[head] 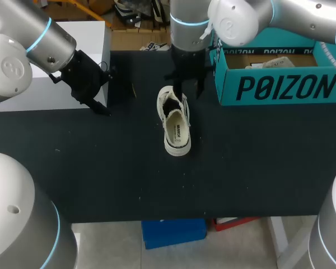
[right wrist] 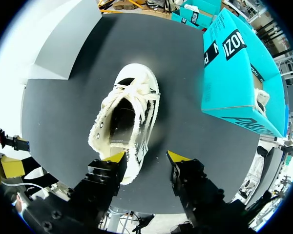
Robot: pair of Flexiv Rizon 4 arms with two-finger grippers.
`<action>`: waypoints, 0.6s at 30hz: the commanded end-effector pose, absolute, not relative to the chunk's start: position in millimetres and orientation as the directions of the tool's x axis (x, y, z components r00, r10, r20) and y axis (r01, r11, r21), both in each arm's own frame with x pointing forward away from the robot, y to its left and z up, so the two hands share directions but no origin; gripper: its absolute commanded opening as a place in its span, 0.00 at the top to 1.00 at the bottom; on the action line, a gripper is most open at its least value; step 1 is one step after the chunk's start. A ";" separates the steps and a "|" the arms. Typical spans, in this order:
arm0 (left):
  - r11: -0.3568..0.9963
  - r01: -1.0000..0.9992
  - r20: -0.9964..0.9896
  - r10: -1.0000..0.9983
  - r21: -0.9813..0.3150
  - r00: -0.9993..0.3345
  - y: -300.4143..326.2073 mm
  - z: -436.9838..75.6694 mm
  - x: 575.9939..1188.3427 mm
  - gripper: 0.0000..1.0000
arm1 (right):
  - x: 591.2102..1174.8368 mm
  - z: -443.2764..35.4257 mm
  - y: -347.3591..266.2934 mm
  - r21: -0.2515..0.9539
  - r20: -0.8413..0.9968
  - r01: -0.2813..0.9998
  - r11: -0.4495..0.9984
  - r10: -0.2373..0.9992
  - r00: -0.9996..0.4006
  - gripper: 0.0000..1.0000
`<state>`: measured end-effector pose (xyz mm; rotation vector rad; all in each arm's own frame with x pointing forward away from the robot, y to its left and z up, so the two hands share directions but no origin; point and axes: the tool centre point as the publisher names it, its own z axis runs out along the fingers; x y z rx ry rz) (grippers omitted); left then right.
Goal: Take the shoe out of the shoebox, open the shoe tongue, remove and reinsert the insole, then place the shoe into the shoebox
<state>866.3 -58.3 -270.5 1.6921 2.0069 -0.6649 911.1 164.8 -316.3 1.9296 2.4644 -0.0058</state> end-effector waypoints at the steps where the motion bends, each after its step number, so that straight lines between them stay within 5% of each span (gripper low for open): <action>1: 0.142 0.987 -0.606 0.779 -0.079 -0.160 -58.2 -271.7 865.2 0.00 | 912.7 -326.2 171.6 0.000 0.000 0.971 0.239 0.971 -0.239 0.51; 18: 0.142 0.987 -0.606 0.779 -0.079 -0.160 -58.2 -271.7 865.2 0.00 | 909.1 -354.3 172.0 -0.023 0.038 0.973 0.229 0.973 -0.228 0.57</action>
